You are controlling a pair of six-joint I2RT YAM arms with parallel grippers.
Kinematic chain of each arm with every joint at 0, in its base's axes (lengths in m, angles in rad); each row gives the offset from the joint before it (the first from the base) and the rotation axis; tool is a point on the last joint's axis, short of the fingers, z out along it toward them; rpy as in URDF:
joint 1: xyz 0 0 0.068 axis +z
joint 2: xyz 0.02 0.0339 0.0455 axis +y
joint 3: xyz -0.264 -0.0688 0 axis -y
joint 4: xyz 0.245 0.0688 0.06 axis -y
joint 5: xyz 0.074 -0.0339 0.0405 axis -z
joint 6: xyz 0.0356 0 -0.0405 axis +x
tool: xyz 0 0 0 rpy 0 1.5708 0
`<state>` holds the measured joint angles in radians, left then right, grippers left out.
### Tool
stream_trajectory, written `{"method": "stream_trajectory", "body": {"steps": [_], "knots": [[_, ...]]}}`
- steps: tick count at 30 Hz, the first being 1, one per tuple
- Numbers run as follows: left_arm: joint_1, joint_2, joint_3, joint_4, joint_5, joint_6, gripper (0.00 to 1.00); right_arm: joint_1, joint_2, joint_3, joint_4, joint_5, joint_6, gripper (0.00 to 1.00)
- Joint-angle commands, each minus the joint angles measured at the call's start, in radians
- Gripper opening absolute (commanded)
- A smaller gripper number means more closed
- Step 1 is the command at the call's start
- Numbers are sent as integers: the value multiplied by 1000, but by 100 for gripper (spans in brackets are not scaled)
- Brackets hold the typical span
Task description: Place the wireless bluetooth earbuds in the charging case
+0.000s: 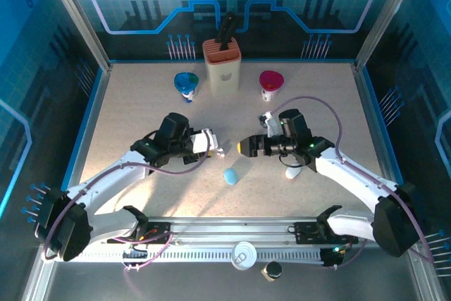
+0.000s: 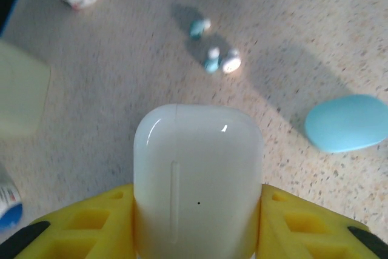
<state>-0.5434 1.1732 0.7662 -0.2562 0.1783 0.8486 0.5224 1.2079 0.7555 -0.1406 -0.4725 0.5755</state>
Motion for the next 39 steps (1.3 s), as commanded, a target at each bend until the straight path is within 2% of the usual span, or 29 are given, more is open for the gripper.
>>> {"method": "stream_trajectory", "body": {"steps": [1,7,18,23,27,29,31,35,39], "knots": [[-58,-2,46,28,-29,61,40,4,12,37,100,-128,73,85],[-146,21,75,51,-78,113,40,13,64,86,85,-168,86,74],[-189,67,130,43,-87,116,40,50,145,119,33,-206,76,56],[-197,68,125,42,-92,116,41,52,135,119,26,-177,68,36],[-200,61,115,25,-91,124,42,49,116,119,26,-149,55,34],[-201,57,110,20,-91,129,42,47,114,118,26,-144,58,44],[-202,55,109,14,-94,132,41,46,115,118,33,-142,62,45],[-204,52,107,6,-95,134,40,44,125,119,53,-154,76,40],[-205,51,100,11,-96,136,40,44,129,118,66,-159,86,23]]}}
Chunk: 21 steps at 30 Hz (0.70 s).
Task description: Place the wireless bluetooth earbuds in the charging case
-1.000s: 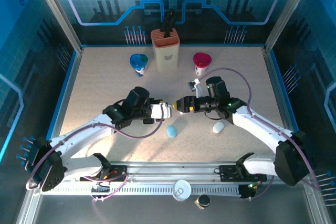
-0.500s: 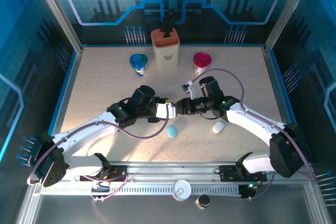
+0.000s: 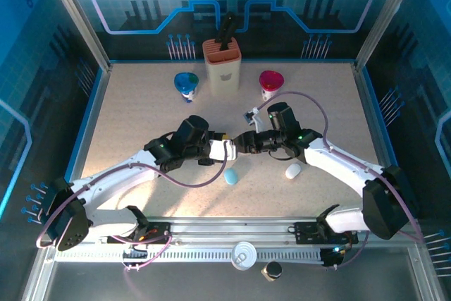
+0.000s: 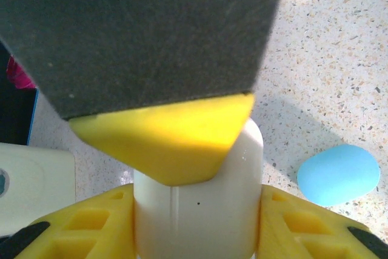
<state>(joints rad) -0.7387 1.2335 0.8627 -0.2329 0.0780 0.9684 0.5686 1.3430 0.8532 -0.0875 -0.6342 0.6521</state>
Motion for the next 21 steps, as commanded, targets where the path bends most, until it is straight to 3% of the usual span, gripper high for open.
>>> {"method": "stream_trajectory", "body": {"steps": [1,4,7,10,14,21], "knots": [[-11,-9,0,-13,2,16,41,-3,-10,21,17,5,10,19],[-10,-15,-7,-3,4,-8,48,-6,-37,8,29,27,-2,10],[-9,-38,-11,44,10,-132,79,-27,-89,-19,50,47,-51,8],[-4,-83,-19,85,53,-306,99,-86,-168,-35,44,42,-130,6],[12,-141,-44,143,183,-541,99,-165,-291,-58,80,-25,-250,5],[15,-196,-90,419,319,-997,99,-268,-322,60,65,-317,-404,7]]}}
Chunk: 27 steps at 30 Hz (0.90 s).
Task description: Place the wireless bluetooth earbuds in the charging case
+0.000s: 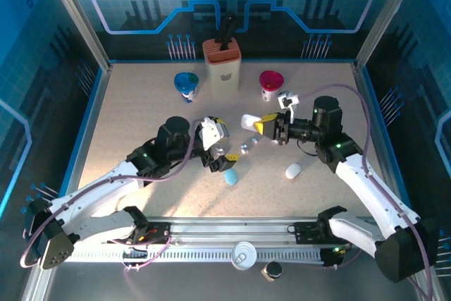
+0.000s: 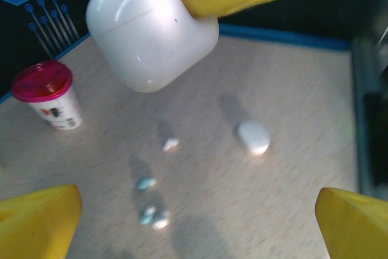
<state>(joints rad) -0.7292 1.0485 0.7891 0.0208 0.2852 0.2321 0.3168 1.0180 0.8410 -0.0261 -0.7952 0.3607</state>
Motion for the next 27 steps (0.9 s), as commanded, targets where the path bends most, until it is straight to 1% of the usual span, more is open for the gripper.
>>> {"method": "stream_trajectory", "body": {"steps": [1,4,7,10,11,15,19,21,23,25,27], "knots": [[6,-8,-15,202,131,-306,99,-16,9,92,6,-193,-124,7],[6,9,-9,274,141,-372,98,-15,32,129,55,-288,-104,7],[7,24,9,284,157,-356,92,-7,62,155,107,-352,-77,6],[11,33,11,332,179,-353,86,-2,88,188,83,-385,-106,5],[16,37,15,351,199,-357,82,-2,97,201,70,-394,-120,5],[35,55,43,403,255,-416,73,-2,132,251,23,-428,-158,3],[44,81,45,484,279,-477,65,-4,139,278,-61,-435,-216,3],[46,92,38,542,273,-519,59,-4,142,301,-148,-418,-274,3],[46,105,35,578,283,-547,56,-2,135,301,-187,-399,-306,3],[46,116,39,577,293,-547,55,-1,128,284,-166,-379,-293,3],[46,120,45,575,277,-542,53,-1,131,275,-139,-374,-270,3]]}}
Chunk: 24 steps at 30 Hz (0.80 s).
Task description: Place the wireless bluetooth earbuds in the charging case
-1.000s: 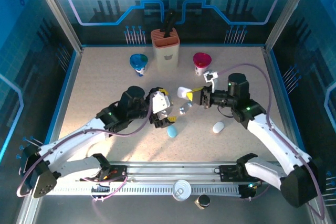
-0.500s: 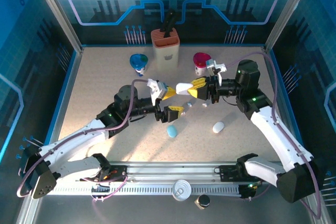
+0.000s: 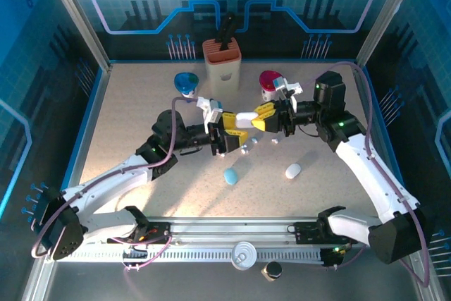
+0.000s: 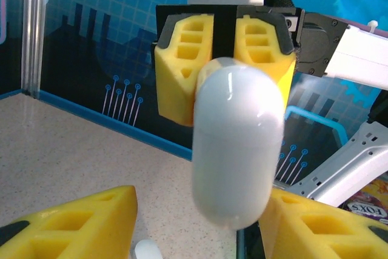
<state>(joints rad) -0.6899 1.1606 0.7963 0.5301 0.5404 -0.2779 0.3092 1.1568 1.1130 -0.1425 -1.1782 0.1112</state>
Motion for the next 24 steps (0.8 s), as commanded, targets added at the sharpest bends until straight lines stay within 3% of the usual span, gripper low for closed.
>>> {"method": "stream_trajectory", "body": {"steps": [1,16,22,24], "knots": [[6,8,42,68,17,-32,53,8,-6,3,-19,15,-16,2],[7,14,20,122,7,-46,48,11,35,12,-41,35,-34,0],[7,25,6,137,21,-46,30,16,38,21,-64,44,-41,0],[8,25,-5,153,26,-45,18,20,38,27,-79,56,-47,2]]}}
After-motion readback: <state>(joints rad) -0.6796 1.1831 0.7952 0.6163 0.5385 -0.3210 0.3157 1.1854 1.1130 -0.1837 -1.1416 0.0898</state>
